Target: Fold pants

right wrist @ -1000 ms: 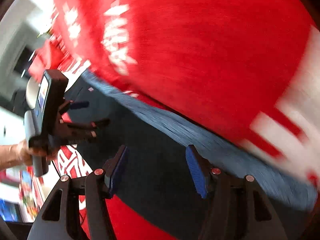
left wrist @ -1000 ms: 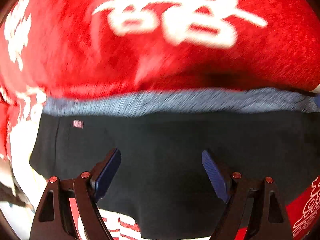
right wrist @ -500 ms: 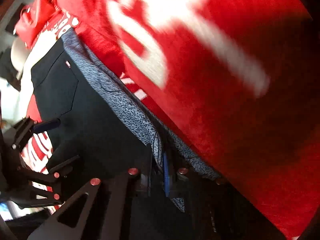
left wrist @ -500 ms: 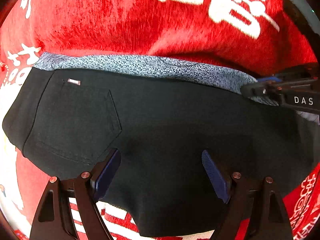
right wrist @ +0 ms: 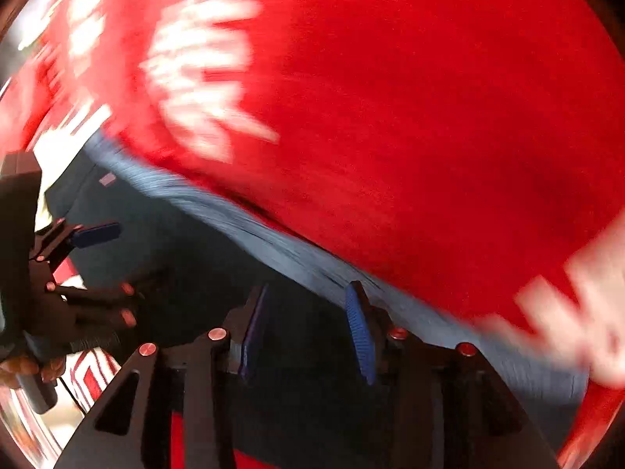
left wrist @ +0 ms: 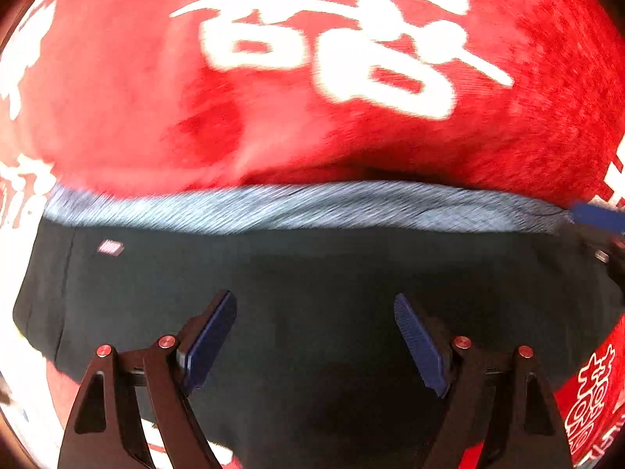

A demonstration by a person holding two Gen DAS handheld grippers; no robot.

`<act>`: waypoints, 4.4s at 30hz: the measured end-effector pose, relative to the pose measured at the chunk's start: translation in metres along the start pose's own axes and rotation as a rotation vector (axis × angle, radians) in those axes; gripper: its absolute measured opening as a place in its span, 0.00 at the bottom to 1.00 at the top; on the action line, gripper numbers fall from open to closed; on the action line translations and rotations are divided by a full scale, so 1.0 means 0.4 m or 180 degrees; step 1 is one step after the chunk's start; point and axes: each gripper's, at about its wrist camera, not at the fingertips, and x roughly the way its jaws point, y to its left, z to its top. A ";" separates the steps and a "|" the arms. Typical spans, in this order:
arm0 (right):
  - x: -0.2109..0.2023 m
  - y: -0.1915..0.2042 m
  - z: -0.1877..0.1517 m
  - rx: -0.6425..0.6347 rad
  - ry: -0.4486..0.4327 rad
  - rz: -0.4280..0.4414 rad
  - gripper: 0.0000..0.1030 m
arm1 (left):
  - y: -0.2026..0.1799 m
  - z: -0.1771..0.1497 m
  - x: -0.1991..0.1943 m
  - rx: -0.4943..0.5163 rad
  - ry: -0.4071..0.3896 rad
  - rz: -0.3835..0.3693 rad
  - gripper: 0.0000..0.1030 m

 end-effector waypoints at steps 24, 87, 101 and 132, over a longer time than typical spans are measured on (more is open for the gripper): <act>-0.076 -0.670 -0.183 0.1759 -0.0229 -0.0463 0.18 | -0.131 -0.060 0.001 0.0217 0.0017 0.0427 0.94; 0.145 0.205 -0.345 0.1412 0.0486 0.1367 0.22 | 0.300 -0.225 0.045 -0.0091 0.0294 0.0348 0.97; 0.085 0.164 -0.284 0.0766 0.0406 0.0765 0.76 | 0.386 -0.402 -0.187 -0.0207 0.0430 0.0346 0.97; -0.281 0.033 -0.661 0.0717 0.0625 0.0358 0.84 | 0.429 -1.243 -0.574 -0.1278 0.1767 0.0767 0.97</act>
